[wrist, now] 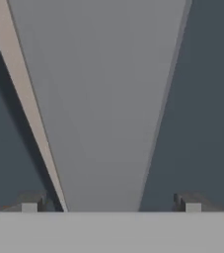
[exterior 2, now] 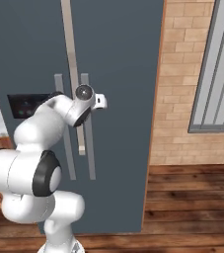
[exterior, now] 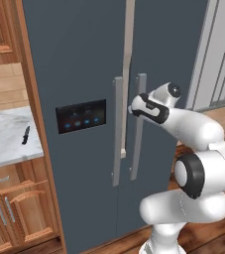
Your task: Retrieve the butter from the fridge and place it on a plate on the dining table. Then retrieve the butter knife by the fridge and place it near the plate.
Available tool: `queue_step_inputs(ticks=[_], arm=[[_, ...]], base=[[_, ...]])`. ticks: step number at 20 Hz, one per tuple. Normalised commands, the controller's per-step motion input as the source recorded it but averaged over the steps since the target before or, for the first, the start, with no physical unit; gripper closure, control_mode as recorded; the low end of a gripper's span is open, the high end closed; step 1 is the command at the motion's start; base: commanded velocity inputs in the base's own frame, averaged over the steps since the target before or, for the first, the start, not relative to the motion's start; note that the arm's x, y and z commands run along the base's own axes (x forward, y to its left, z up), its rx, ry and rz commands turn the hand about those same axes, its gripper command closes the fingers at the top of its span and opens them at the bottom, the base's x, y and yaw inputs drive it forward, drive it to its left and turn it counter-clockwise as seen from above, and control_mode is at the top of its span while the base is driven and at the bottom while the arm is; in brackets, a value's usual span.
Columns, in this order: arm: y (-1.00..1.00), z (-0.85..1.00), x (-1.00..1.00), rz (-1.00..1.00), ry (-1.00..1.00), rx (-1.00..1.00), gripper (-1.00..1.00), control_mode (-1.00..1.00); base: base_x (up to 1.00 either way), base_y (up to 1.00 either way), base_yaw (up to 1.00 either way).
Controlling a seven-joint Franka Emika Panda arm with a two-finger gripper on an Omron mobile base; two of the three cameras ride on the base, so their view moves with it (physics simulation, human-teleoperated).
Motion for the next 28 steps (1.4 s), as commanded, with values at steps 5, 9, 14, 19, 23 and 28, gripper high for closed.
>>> queue_step_inputs(ticks=[5,9,14,19,23,28], arm=[[0.05,-0.13,0.37,0.0,-0.04,0.06,1.0,-1.0],[-0.07,0.0,0.0,0.0,0.0,0.0,1.0,-1.0],[-0.72,0.11,-0.63,0.0,0.0,0.0,1.0,-1.0],[-0.99,0.1,-1.0,0.0,0.03,0.0,1.0,-1.0],[-1.0,0.02,-0.83,-0.11,0.28,0.0,1.0,-1.0],[-1.0,0.0,-0.8,-0.07,0.37,0.0,1.0,-1.0]], base=[[0.0,0.0,0.0],[0.0,0.0,0.0],[0.0,0.0,0.0],[0.0,0.0,0.0],[0.0,0.0,0.0],[0.0,0.0,0.0]])
